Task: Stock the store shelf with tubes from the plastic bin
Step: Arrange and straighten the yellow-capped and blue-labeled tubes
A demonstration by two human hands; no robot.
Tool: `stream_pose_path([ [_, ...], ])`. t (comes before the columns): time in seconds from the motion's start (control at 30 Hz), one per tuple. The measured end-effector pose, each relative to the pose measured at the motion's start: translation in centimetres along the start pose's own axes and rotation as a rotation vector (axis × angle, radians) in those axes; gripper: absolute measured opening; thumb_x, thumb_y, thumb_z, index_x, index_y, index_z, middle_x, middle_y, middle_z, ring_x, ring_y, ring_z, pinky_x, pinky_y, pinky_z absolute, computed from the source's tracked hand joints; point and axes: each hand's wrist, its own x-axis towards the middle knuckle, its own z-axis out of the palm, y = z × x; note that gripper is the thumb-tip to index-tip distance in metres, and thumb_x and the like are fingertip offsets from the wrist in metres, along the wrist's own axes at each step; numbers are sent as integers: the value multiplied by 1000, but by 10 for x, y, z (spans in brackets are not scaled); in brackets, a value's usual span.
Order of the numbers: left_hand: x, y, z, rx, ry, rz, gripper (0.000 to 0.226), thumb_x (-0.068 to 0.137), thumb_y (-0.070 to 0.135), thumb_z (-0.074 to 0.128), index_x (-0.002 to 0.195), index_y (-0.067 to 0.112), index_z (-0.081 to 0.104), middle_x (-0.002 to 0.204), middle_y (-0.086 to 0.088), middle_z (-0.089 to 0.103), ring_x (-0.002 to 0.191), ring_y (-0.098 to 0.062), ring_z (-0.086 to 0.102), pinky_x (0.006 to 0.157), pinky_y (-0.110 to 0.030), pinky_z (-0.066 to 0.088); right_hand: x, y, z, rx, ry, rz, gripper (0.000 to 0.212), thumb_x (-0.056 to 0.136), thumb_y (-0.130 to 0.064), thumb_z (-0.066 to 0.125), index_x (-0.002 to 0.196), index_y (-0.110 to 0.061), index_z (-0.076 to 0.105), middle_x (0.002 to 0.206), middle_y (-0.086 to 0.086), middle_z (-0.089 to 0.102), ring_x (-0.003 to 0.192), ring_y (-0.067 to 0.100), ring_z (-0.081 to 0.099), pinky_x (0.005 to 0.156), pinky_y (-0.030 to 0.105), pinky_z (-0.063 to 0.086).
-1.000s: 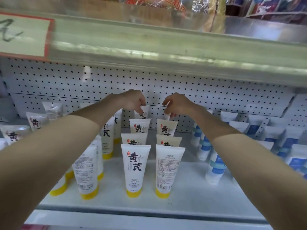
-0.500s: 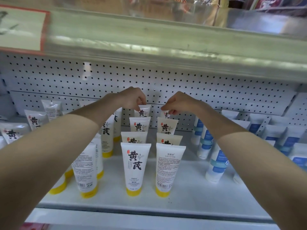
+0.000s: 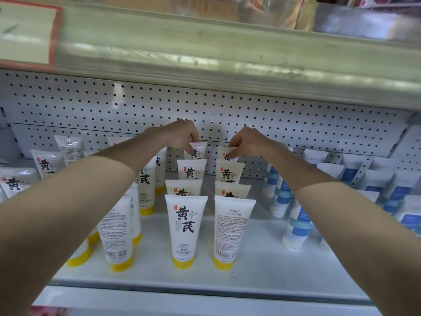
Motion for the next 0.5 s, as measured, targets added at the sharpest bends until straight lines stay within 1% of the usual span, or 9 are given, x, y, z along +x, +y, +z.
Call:
stream_pose_path([
  [0.07, 0, -1, 1, -3, -3, 7, 30, 77, 15, 75, 105, 6, 67, 99, -13, 64, 104, -32, 59, 91, -42, 48, 1, 1, 1, 8, 11, -3, 25, 76, -15, 76, 100, -8, 71, 68, -11, 57, 61, 5, 51, 55, 13, 39],
  [0.13, 1, 0, 1, -8, 8, 13, 30, 77, 14, 75, 105, 5, 67, 103, -13, 65, 105, -30, 59, 91, -41, 47, 2, 2, 2, 13, 34, -6, 25, 75, -14, 77, 99, -8, 72, 67, -10, 57, 59, 2, 50, 55, 13, 39],
  [0.2, 0, 1, 1, -22, 19, 21, 29, 77, 12, 74, 105, 4, 68, 107, -13, 66, 104, -27, 59, 92, -39, 49, 4, 3, 3, 22, 55, -3, 26, 74, -13, 77, 99, -8, 72, 73, -6, 61, 60, 1, 50, 55, 13, 39],
  [0.27, 0, 1, 1, -30, 27, 26, 28, 77, 11, 74, 104, 5, 69, 107, -12, 66, 104, -25, 60, 91, -37, 49, 5, 3, 4, 26, 61, -2, 27, 74, -13, 77, 101, -8, 72, 79, 0, 62, 60, 1, 51, 56, 13, 40],
  [0.5, 4, -2, 2, -15, 64, 46, 29, 76, 12, 76, 103, 6, 69, 106, -11, 68, 100, -24, 62, 86, -34, 50, 8, 3, 5, 41, 75, -5, 29, 75, -13, 76, 102, -7, 71, 80, -2, 60, 60, -2, 49, 54, 10, 35],
])
